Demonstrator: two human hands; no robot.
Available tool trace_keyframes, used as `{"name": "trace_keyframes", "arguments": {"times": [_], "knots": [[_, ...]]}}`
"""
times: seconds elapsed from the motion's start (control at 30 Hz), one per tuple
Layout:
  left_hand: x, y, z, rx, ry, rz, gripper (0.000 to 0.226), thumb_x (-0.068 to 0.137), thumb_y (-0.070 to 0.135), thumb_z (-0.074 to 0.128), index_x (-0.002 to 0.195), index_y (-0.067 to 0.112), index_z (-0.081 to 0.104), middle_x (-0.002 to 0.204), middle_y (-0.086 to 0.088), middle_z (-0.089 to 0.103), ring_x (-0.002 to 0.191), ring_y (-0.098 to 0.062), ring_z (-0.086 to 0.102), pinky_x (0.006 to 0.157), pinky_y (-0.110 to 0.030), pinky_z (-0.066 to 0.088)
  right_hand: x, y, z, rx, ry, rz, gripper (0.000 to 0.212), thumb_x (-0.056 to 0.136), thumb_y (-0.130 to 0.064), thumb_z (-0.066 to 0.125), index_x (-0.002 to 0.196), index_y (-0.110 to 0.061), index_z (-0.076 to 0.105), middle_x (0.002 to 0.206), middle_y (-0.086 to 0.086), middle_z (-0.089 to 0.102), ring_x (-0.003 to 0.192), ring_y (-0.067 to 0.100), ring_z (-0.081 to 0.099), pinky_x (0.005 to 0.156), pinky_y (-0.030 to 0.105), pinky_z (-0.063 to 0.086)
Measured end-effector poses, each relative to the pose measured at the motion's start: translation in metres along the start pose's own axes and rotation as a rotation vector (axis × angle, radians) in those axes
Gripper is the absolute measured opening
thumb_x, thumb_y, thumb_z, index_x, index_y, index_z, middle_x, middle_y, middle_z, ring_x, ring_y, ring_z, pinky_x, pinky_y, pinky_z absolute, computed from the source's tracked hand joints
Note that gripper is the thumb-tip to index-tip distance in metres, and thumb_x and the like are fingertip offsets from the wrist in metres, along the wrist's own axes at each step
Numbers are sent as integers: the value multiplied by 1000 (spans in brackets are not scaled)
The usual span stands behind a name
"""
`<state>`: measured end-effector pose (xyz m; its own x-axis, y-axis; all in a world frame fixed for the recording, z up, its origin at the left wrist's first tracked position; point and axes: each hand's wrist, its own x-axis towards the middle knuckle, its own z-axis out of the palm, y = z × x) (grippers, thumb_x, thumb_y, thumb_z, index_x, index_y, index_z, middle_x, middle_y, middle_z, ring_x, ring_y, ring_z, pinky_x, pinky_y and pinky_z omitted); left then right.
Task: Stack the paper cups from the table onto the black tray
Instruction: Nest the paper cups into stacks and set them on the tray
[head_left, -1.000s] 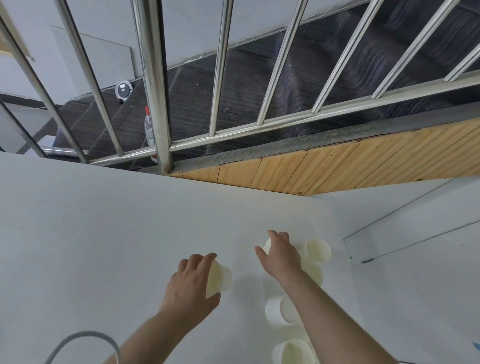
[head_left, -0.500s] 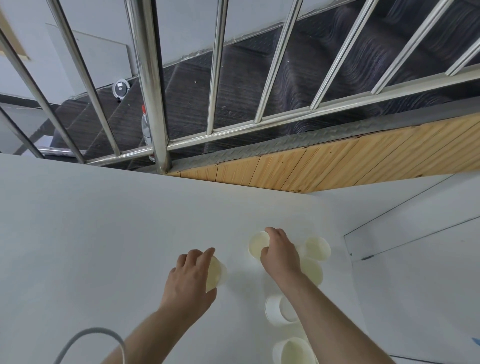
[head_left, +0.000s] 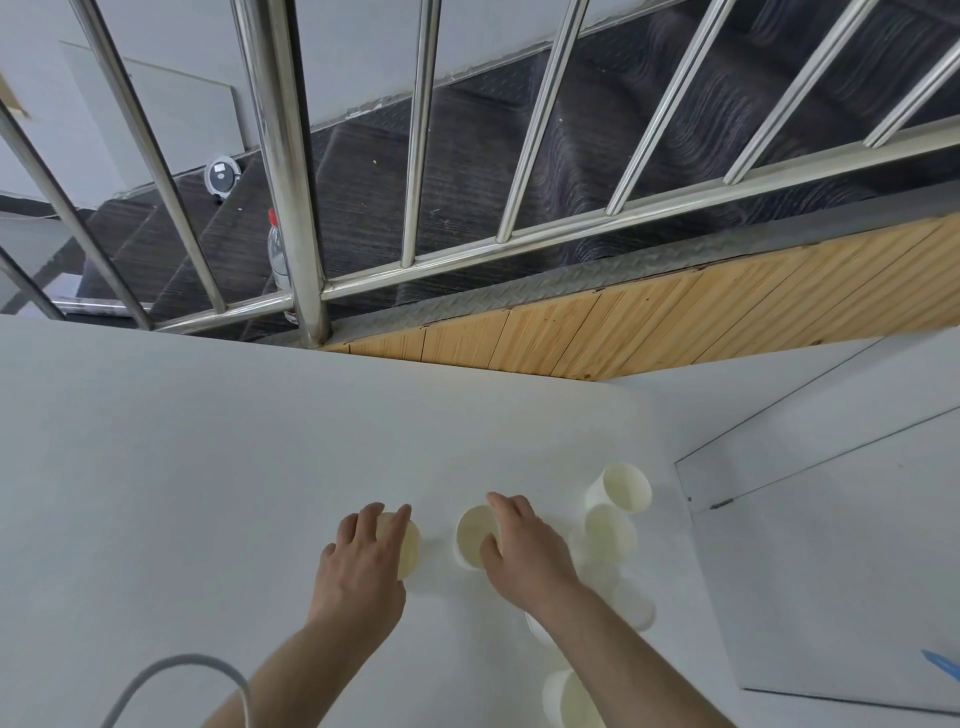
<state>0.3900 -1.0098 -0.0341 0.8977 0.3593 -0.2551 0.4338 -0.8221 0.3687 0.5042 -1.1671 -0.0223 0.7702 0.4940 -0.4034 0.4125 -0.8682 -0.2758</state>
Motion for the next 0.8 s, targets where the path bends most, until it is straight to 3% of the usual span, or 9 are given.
{"name": "trace_keyframes", "arguments": {"times": [0.1, 0.17, 0.4, 0.8], "knots": [[-2, 0, -1, 1, -37, 10, 74, 83, 20, 59, 147, 28, 25, 149, -2, 27, 135, -26, 29, 97, -34, 40, -3, -3, 2, -2, -9, -22, 69, 91, -52, 48, 149, -24, 23, 144, -1, 34, 129, 24, 41, 99, 37, 43], [-2, 1, -3, 16, -61, 15, 72, 86, 23, 55, 148, 29, 18, 151, 1, 20, 138, -23, 23, 100, -31, 38, -4, -6, 4, -1, -59, -36, 80, 85, -59, 56, 149, -26, 21, 145, -3, 30, 132, 24, 37, 102, 38, 41], [-6, -1, -12, -48, -26, 40, 69, 86, 23, 56, 146, 29, 22, 149, 2, 25, 135, -22, 28, 97, -31, 41, -9, -17, 10, -2, -39, -59, 72, 84, -25, 60, 148, -27, 26, 142, -1, 29, 129, 23, 37, 96, 35, 48], [-34, -28, -38, -98, 5, 184, 71, 86, 23, 55, 147, 30, 20, 150, 4, 22, 137, -20, 24, 99, -30, 41, -53, -68, 10, -11, 131, -27, 76, 84, -17, 61, 149, -32, 26, 141, -1, 26, 131, 21, 34, 89, 34, 52]]}}
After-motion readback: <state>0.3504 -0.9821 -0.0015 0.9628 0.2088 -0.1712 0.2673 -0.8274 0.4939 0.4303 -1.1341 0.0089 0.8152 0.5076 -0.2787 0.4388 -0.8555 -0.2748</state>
